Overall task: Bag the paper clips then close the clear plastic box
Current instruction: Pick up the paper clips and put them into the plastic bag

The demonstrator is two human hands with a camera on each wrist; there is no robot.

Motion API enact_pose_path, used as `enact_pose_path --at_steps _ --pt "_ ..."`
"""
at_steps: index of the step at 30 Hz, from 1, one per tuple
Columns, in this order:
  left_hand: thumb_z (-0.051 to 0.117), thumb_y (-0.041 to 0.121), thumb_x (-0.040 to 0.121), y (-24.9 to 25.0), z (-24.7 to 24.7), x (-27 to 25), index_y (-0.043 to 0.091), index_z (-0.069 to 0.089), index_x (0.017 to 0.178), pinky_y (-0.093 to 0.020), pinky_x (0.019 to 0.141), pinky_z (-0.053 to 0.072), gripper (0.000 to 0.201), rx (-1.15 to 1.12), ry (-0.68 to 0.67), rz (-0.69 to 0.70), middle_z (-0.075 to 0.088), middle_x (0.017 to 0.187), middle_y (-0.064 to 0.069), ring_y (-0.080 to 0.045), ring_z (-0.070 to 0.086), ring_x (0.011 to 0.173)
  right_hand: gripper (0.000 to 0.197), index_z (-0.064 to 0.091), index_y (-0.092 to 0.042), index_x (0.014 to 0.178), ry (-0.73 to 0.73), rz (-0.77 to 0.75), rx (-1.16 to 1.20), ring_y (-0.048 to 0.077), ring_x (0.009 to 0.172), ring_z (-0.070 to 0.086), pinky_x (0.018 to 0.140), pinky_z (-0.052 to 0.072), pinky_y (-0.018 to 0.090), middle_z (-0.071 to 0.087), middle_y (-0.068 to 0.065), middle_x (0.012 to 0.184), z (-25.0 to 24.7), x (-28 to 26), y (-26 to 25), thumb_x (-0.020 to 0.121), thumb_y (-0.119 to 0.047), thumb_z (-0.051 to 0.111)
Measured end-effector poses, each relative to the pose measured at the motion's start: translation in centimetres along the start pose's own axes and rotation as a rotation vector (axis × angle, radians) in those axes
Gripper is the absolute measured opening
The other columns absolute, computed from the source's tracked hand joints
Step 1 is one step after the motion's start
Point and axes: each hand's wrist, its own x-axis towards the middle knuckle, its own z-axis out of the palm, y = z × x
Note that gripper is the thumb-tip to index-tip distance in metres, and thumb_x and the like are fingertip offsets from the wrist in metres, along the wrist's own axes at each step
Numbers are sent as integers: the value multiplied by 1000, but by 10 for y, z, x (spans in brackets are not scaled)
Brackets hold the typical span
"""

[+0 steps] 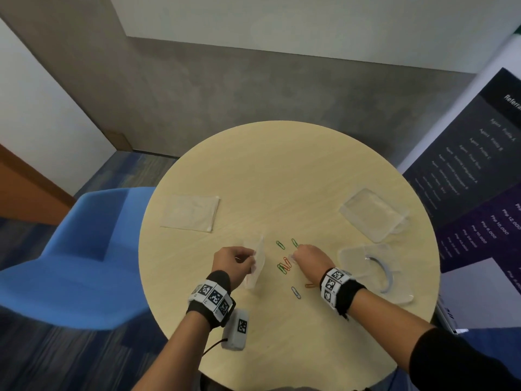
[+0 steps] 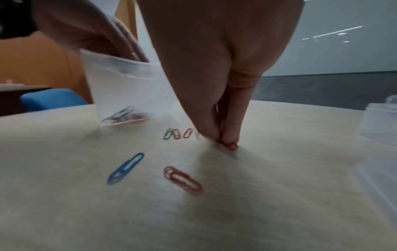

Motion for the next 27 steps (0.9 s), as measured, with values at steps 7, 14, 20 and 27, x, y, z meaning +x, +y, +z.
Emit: enact_pose_path --at_steps 7,14,20,27 --pt "66 9 84 6 -2 -7 12 76 103 -30 81 61 22 23 8 11 75 83 -3 -12 75 72 10 80 -5 85 261 345 831 14 71 71 72 58 21 78 9 83 2 -2 39 77 -12 79" --pt "65 10 85 9 12 -10 10 76 103 -32 81 61 21 -3 2 9 77 81 -5 -18 76 74 26 69 14 102 129 175 1870 27 79 72 74 62 28 72 23 91 -34 -22 -13 79 2 75" --pt "66 13 85 13 18 -12 12 77 102 -31 79 60 20 71 37 48 77 87 -6 -20 73 79 13 76 4 89 205 243 1597 31 76 75 74 62 33 75 21 85 -30 -17 -54 77 3 76" --pt "63 8 87 10 13 -9 10 76 104 -33 82 60 22 44 78 31 77 85 -10 -20 75 77 26 73 -3 109 294 256 1225 21 88 74 86 59 30 76 13 96 -20 -11 -65 83 -8 72"
